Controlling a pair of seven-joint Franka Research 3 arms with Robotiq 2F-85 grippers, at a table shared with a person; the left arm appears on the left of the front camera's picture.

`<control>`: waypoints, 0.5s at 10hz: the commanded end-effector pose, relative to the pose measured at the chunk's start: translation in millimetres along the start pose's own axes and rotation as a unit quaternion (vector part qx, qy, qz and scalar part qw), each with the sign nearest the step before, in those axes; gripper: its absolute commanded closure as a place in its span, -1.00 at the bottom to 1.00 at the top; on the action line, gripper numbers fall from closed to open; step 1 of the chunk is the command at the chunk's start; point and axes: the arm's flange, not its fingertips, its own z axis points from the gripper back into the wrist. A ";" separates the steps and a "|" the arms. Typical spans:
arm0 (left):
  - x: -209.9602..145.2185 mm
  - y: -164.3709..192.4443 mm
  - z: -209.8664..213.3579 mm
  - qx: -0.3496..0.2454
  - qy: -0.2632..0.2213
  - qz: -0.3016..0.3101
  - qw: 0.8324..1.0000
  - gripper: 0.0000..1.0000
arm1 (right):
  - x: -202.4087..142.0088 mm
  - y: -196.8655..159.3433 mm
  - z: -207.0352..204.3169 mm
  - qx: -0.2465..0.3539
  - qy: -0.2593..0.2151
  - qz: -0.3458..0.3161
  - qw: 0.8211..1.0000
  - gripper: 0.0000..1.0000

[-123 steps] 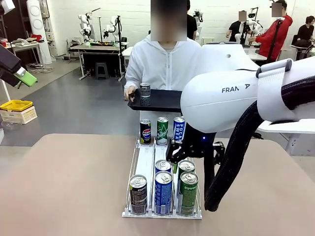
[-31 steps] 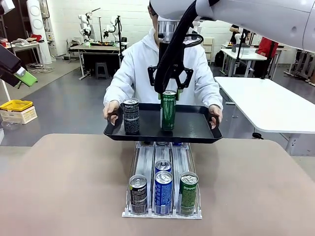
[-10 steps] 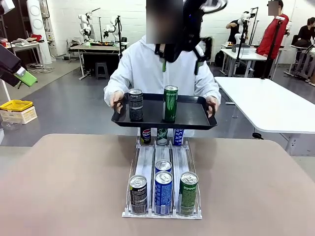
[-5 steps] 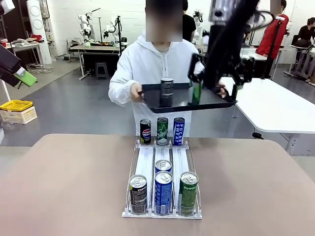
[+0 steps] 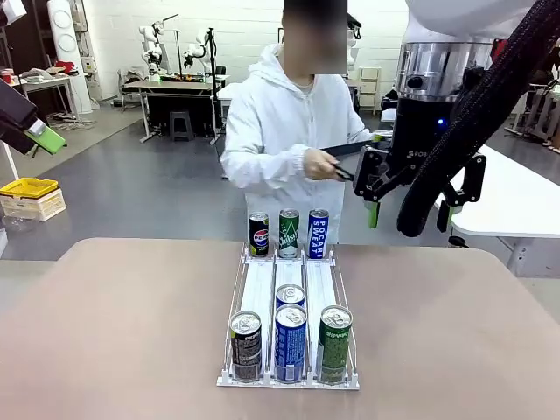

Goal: Retrieve and hand over the desired beverage to the person.
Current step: Place the picked can on the Handle tray extended by the person.

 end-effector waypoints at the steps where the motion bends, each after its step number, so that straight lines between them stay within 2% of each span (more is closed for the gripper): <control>1: 0.9 -1.3 -1.1 -0.003 -0.006 0.002 1.000 -1.00 | 0.0 1.0 0.7 -0.004 -0.001 0.002 1.000 -1.00; 5: 0.9 -1.3 -1.1 -0.003 -0.006 0.002 1.000 -1.00 | 0.0 1.0 0.7 -0.004 -0.001 0.002 1.000 -1.00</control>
